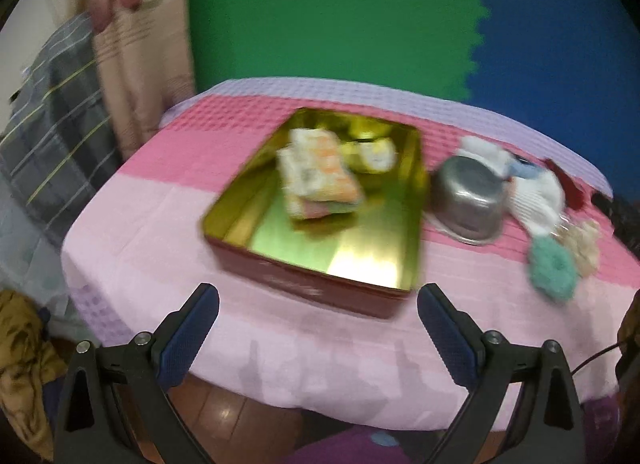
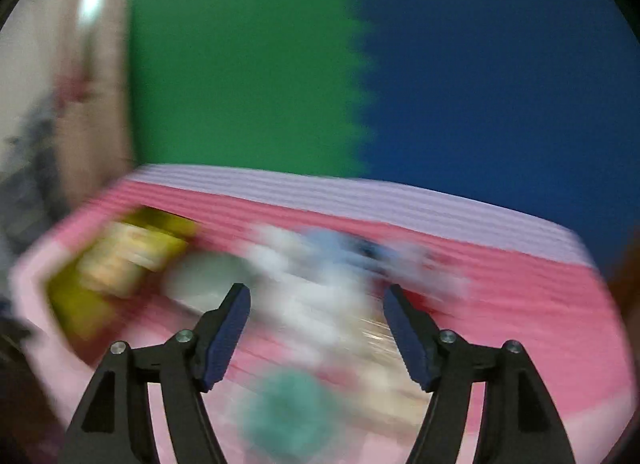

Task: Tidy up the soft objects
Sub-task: 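Carry the yellow plush slipper into the tin box with the right tool, then grasp the teal fuzzy scrunchie with the left tool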

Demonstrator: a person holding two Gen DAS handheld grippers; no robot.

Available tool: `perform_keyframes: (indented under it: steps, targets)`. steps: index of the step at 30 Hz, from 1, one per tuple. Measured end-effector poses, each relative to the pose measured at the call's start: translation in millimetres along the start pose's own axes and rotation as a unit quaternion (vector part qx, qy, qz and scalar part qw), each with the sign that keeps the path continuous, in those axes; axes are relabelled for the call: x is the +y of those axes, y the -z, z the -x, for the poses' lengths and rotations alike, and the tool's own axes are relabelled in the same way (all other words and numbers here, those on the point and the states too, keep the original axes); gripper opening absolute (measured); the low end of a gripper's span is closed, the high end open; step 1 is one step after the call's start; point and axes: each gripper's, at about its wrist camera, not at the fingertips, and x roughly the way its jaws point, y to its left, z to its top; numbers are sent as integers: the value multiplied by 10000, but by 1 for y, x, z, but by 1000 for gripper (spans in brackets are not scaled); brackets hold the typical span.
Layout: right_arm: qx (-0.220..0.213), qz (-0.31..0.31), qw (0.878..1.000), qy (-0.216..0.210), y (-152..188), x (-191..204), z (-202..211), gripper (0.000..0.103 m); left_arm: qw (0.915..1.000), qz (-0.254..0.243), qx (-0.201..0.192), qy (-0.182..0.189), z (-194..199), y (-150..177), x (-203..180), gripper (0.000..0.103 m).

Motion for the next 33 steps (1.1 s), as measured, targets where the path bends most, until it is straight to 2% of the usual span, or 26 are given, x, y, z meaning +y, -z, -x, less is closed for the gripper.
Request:
perform_keyframes:
  steps: [3, 7, 8, 10, 13, 17, 22, 25, 33]
  targets:
    - [466, -113, 9936, 1019, 37, -72, -2, 72, 9981, -322, 123, 509, 1, 0, -32, 98]
    - [848, -658, 9821, 1545, 73, -137, -9, 72, 9863, -735, 350, 1433, -8, -7, -80, 99]
    - [914, -809, 9807, 1530, 77, -146, -12, 72, 9821, -845, 364, 1646, -13, -11, -96, 99]
    - [810, -1015, 9825, 1337, 75, -151, -14, 72, 9771, -1027, 321, 1837, -24, -19, -125, 99]
    - [933, -790, 9853, 1191, 75, -143, -27, 72, 9712, -1270, 479, 1961, -46, -29, -159, 99]
    - [634, -805, 9897, 1001, 79, -145, -13, 72, 9663, -1311, 717, 2094, -71, -30, -185, 99]
    - [591, -961, 9900, 846, 78, -147, -10, 72, 9609, -1261, 1037, 2236, -97, -29, -201, 99]
    - [541, -936, 9910, 792, 77, -146, -9, 72, 9603, -1267, 1172, 2192, -105, -26, -206, 99]
    - [536, -951, 9914, 720, 76, -147, -10, 72, 9597, -1324, 1233, 2149, -112, -26, -214, 99]
